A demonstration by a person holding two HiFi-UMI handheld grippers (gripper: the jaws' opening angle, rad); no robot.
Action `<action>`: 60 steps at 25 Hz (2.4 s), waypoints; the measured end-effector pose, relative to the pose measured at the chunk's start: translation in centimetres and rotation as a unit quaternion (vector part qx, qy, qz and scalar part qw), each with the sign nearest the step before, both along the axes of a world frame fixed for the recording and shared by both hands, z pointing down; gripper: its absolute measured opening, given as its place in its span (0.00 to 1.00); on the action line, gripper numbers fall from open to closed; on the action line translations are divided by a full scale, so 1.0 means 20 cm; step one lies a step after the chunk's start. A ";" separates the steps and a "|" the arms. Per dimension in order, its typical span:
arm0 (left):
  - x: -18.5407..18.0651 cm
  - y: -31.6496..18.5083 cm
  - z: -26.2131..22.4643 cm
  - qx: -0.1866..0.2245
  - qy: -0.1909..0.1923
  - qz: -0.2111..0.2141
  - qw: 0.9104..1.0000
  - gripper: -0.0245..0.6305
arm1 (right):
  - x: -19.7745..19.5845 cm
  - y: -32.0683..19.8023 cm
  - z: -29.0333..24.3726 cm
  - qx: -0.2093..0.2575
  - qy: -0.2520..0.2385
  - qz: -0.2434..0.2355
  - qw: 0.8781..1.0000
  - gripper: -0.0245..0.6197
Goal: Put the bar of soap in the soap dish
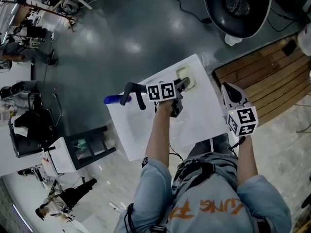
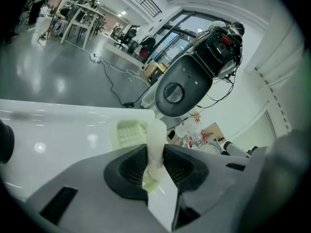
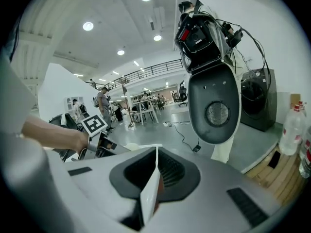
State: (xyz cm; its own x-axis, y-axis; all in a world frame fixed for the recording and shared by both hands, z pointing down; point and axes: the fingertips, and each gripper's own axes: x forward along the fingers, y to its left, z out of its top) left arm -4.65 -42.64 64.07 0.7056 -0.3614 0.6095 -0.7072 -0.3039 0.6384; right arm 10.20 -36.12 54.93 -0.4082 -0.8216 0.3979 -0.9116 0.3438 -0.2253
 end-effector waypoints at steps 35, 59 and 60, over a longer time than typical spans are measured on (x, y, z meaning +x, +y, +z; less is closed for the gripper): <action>-0.38 0.28 -1.23 0.421 -0.129 -0.234 0.867 0.09 | -0.33 -0.16 -0.66 0.185 -0.094 -0.147 0.967 0.08; -0.35 0.34 -1.41 0.512 -0.200 -0.250 0.797 0.07 | -0.35 -0.28 -0.90 0.252 -0.003 -0.145 0.957 0.08; -0.35 0.33 -1.42 0.512 -0.199 -0.249 0.797 0.07 | -0.36 -0.29 -0.90 0.254 -0.002 -0.146 0.956 0.08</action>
State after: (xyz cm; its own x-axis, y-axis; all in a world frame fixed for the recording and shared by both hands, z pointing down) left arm -11.73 -36.03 35.66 0.1425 -0.9887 -0.0460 -0.9878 -0.1391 -0.0703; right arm 3.04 -41.83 36.84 -0.6501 -0.7595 -0.0234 -0.7598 0.6492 0.0355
